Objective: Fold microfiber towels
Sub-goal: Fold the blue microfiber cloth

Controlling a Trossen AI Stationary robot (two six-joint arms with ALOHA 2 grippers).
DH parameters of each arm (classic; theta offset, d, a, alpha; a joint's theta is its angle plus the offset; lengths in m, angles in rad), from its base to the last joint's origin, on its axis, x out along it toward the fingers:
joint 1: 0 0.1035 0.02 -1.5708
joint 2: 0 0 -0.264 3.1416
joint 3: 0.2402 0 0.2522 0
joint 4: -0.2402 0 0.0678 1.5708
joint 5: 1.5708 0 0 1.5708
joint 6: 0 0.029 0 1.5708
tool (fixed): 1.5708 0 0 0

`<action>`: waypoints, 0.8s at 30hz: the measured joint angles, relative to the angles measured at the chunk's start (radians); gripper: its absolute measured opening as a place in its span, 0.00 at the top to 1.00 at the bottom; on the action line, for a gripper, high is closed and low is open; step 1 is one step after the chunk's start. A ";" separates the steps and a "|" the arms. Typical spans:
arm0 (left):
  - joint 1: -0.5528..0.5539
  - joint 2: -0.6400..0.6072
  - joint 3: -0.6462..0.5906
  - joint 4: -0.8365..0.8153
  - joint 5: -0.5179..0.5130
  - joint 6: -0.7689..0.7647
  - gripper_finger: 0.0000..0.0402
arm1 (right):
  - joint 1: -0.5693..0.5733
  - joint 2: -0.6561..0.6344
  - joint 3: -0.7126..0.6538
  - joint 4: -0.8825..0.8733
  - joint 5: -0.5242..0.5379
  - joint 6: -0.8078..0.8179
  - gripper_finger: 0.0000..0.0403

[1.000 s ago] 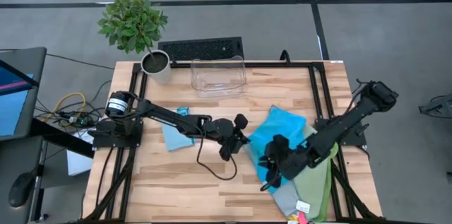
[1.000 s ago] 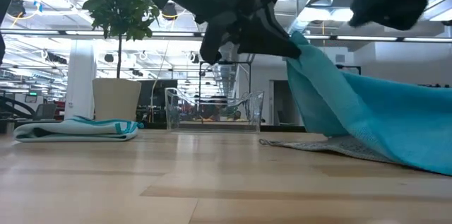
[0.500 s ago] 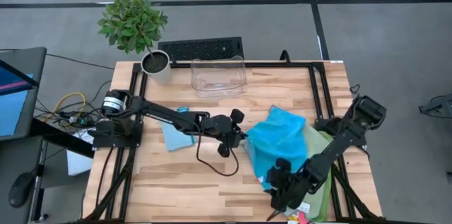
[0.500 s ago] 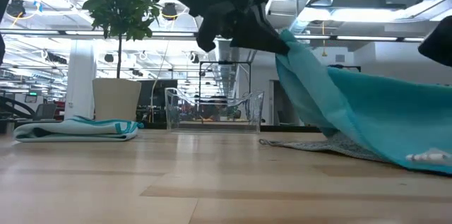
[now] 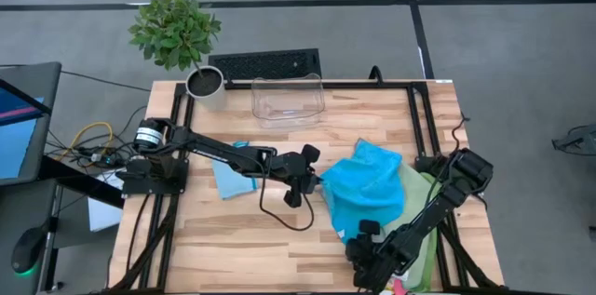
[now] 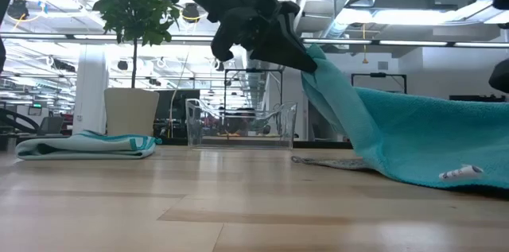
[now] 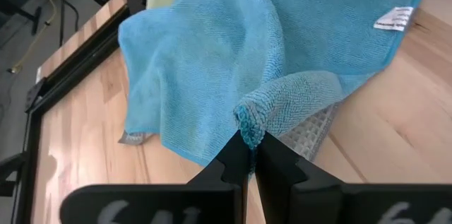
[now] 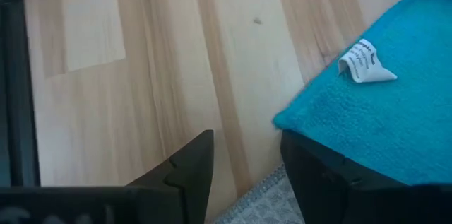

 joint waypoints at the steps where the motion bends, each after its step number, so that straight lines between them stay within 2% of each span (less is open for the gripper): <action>1: 0.000 0.000 0.000 -0.007 0.001 0.000 0.98 | 0.000 0.000 0.013 -0.017 -0.008 -0.008 0.52; 4: 0.000 0.000 0.000 -0.023 0.000 0.000 0.98 | 0.017 -0.006 0.058 -0.092 -0.004 -0.016 0.54; 8: 0.000 0.000 0.000 -0.023 0.000 -0.002 0.98 | 0.033 -0.022 0.110 -0.172 0.087 -0.026 0.58; 10: 0.000 0.000 0.000 -0.023 0.000 -0.002 0.98 | 0.030 -0.015 0.110 -0.187 0.091 -0.054 0.60; 16: 0.000 0.000 0.000 -0.027 0.000 -0.002 0.98 | 0.003 -0.007 0.079 -0.152 0.094 -0.064 0.61; 24: 0.000 0.000 0.000 -0.028 -0.008 -0.002 0.98 | -0.005 -0.007 0.023 -0.042 0.083 -0.063 0.53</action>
